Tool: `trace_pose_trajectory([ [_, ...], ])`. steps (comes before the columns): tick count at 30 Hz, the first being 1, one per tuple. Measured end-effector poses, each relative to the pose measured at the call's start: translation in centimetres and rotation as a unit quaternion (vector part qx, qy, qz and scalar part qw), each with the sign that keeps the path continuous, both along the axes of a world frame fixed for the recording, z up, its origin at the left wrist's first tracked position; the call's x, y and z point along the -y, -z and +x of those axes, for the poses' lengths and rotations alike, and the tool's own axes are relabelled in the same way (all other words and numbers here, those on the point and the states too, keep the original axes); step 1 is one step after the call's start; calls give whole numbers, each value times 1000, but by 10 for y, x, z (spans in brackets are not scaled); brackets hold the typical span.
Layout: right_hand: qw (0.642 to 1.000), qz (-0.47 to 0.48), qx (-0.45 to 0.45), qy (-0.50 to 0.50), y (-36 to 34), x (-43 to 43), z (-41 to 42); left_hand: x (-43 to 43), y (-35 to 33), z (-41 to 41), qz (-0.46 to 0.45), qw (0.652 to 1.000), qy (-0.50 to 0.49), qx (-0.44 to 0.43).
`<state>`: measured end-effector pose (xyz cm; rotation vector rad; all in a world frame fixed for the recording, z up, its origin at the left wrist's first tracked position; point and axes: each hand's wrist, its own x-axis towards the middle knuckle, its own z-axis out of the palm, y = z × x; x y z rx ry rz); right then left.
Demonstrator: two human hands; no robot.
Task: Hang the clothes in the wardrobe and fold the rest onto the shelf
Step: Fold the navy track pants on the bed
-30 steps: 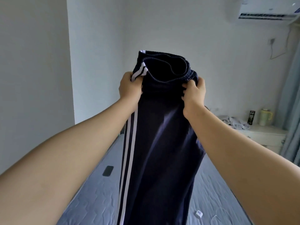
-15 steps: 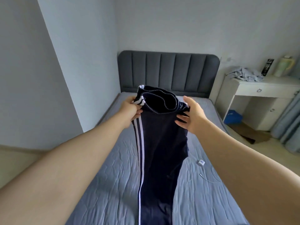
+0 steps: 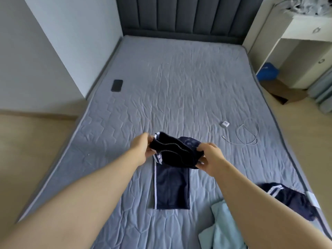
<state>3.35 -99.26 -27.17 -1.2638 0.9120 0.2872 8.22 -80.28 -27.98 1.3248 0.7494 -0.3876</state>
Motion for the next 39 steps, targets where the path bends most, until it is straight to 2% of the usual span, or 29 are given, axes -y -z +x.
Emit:
trace_pose_trajectory([
  [7,993,6,-116,-28,125,5,-62,7,139,-65,53,984,50,-165],
  [15,982,9,-187,-23,233,14,-130,20,239,-143,141,967,97,-190],
  [19,968,37,-248,-6,279,13,-155,24,280,-176,167,962,48,-212],
  [22,958,62,-280,-10,303,12,-162,21,306,-188,136,958,-31,-250],
  [27,970,50,-236,-42,340,15,-151,14,340,-175,118,948,-62,-288],
  [30,977,6,-213,-29,358,15,-138,14,351,-158,94,944,-73,-308],
  [32,978,-37,-205,-14,370,16,-128,13,356,-151,127,931,-55,-338],
  [34,979,-35,-202,5,376,17,-119,10,361,-145,132,924,-15,-358],
  [37,980,-17,-200,12,382,21,-108,4,368,-131,46,946,17,-319],
  [39,982,-11,-184,-27,387,23,-104,3,376,-120,85,961,33,-260],
])
